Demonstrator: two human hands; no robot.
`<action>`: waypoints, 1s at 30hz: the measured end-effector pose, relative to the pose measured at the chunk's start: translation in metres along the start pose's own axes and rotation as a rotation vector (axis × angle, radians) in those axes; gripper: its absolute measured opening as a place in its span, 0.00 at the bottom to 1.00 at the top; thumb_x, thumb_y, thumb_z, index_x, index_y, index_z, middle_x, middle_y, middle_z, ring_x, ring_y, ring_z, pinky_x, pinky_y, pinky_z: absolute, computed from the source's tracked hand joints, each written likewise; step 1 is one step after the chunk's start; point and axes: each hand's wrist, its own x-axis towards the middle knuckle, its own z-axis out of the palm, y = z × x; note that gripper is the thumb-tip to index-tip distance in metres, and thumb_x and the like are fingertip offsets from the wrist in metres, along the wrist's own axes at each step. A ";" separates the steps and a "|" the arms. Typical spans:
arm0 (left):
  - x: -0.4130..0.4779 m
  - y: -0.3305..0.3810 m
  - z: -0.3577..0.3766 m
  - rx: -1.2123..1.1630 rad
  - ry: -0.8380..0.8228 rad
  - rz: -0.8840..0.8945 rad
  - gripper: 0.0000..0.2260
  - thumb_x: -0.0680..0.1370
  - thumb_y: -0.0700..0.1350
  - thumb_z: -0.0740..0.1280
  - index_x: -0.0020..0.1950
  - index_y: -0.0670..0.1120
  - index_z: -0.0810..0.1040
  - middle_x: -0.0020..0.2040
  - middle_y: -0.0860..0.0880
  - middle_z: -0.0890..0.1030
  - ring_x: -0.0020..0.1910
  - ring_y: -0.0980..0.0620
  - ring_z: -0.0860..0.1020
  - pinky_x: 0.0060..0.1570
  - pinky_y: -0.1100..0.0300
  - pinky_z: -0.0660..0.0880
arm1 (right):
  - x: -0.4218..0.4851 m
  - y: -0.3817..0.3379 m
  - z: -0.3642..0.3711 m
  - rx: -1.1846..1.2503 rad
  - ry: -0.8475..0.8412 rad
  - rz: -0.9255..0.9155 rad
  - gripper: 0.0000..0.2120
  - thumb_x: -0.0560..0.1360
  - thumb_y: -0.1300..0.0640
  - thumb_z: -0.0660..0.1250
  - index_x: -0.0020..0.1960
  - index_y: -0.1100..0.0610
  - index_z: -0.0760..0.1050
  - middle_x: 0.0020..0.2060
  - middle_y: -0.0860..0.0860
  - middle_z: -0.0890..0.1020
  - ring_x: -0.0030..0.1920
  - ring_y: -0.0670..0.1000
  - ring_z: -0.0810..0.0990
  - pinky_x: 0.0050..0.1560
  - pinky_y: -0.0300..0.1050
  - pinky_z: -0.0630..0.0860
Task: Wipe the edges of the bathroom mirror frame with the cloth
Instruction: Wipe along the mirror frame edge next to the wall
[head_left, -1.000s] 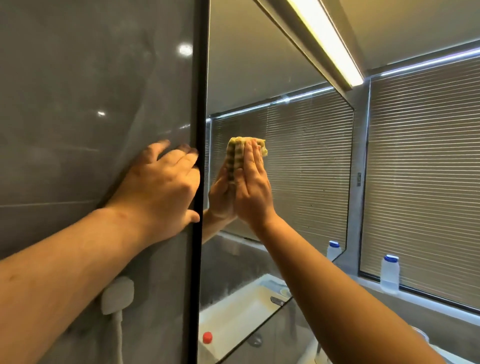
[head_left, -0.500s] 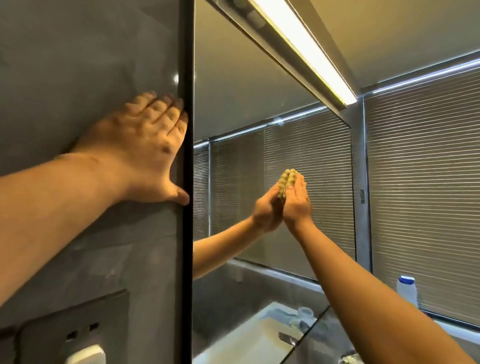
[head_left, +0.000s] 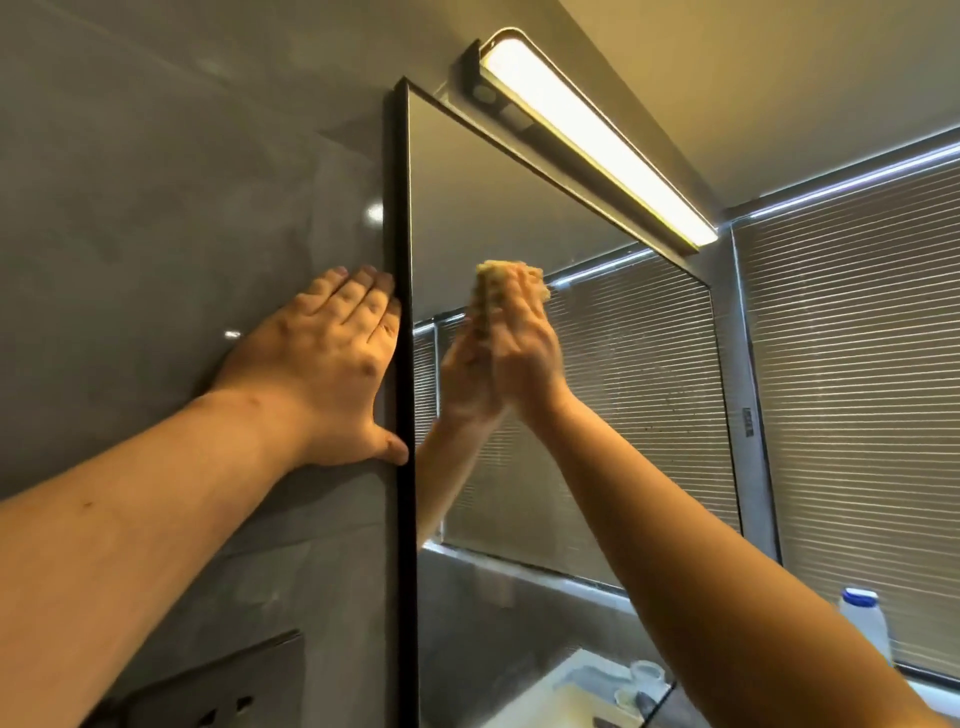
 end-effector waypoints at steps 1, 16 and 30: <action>-0.001 0.003 -0.001 -0.023 0.026 0.033 0.61 0.61 0.82 0.53 0.79 0.40 0.46 0.80 0.42 0.46 0.79 0.45 0.43 0.77 0.49 0.39 | 0.003 -0.014 0.007 -0.008 0.008 -0.068 0.23 0.79 0.59 0.55 0.71 0.69 0.67 0.72 0.67 0.66 0.76 0.61 0.60 0.76 0.43 0.46; 0.036 -0.017 -0.009 -0.096 0.035 0.065 0.63 0.59 0.82 0.57 0.79 0.41 0.41 0.80 0.45 0.39 0.79 0.49 0.41 0.75 0.50 0.36 | 0.043 0.049 -0.019 0.004 -0.070 0.250 0.29 0.78 0.54 0.50 0.77 0.62 0.62 0.77 0.58 0.62 0.78 0.52 0.55 0.73 0.28 0.41; 0.039 -0.017 -0.005 -0.104 0.056 0.079 0.65 0.57 0.83 0.54 0.79 0.41 0.39 0.80 0.45 0.38 0.79 0.49 0.41 0.76 0.49 0.36 | 0.061 0.099 -0.035 0.005 -0.030 0.518 0.22 0.85 0.55 0.52 0.74 0.65 0.64 0.73 0.60 0.67 0.75 0.56 0.63 0.77 0.49 0.55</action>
